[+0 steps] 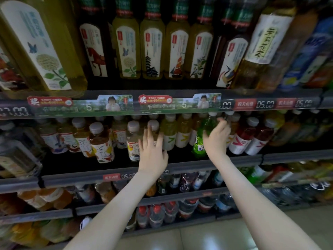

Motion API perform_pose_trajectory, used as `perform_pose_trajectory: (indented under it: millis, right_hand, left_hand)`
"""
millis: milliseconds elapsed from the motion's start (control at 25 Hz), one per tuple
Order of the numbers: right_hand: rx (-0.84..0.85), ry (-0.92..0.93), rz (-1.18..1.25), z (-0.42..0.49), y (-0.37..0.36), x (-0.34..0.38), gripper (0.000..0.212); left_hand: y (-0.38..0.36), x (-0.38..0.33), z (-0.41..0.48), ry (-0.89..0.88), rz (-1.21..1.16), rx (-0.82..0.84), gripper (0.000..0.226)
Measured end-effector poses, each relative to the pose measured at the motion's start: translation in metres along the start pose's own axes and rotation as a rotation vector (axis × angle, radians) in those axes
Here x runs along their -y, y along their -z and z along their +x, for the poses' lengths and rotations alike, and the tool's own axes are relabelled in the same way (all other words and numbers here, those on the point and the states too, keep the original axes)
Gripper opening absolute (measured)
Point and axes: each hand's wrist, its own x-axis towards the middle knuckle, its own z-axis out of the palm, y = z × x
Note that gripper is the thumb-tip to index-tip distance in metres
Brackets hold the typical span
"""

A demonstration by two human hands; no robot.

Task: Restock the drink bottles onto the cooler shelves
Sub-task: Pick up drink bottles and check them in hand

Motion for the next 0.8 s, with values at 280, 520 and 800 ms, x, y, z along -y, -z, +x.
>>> perform_pose_trajectory:
  millis: [280, 520, 800]
  right_hand:
    - [0.232, 0.010, 0.076, 0.031, -0.011, -0.008, 0.069]
    - [0.216, 0.080, 0.514, -0.015, 0.029, -0.032, 0.019]
    - [0.263, 0.177, 0.667, 0.015, 0.097, -0.088, 0.009]
  left_hand:
    - [-0.012, -0.011, -0.012, -0.111, -0.051, 0.093, 0.057]
    - [-0.027, -0.055, -0.015, -0.172, -0.136, 0.119, 0.055]
    - [-0.062, -0.144, 0.042, -0.197, -0.074, 0.076, 0.063]
